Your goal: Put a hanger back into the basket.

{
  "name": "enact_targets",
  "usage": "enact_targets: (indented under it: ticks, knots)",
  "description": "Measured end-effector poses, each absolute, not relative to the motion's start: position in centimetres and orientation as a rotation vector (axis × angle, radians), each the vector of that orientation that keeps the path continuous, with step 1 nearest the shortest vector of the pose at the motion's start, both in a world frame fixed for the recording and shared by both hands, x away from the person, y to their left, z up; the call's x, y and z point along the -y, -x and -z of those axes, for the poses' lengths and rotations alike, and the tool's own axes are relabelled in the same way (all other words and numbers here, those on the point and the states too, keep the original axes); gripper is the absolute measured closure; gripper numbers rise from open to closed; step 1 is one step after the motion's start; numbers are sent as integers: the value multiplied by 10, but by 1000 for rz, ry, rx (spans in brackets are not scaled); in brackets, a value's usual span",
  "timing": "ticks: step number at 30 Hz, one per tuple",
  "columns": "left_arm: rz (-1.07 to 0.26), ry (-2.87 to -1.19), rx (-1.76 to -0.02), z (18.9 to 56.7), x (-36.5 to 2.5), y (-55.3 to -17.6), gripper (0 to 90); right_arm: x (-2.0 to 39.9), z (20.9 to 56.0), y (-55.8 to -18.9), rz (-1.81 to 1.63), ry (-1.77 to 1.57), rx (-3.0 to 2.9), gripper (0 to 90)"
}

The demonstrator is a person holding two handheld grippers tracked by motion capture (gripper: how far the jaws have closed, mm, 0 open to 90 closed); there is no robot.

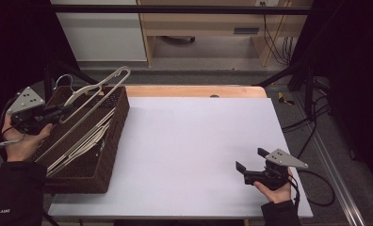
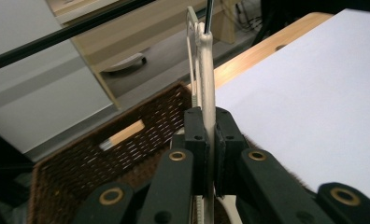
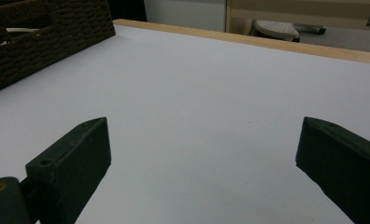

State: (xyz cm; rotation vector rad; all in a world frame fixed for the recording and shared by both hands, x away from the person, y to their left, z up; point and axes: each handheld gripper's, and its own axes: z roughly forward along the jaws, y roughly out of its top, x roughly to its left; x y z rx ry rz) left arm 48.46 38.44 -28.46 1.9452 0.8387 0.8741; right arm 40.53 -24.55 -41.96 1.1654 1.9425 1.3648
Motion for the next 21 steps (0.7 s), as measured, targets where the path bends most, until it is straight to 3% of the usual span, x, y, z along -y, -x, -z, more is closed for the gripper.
enact_targets:
  ticks: [21]
  knots:
    - [-810,-2035,-939,330,-429,-482,862,243,421,-406,-1357,-1180,-1953,38]
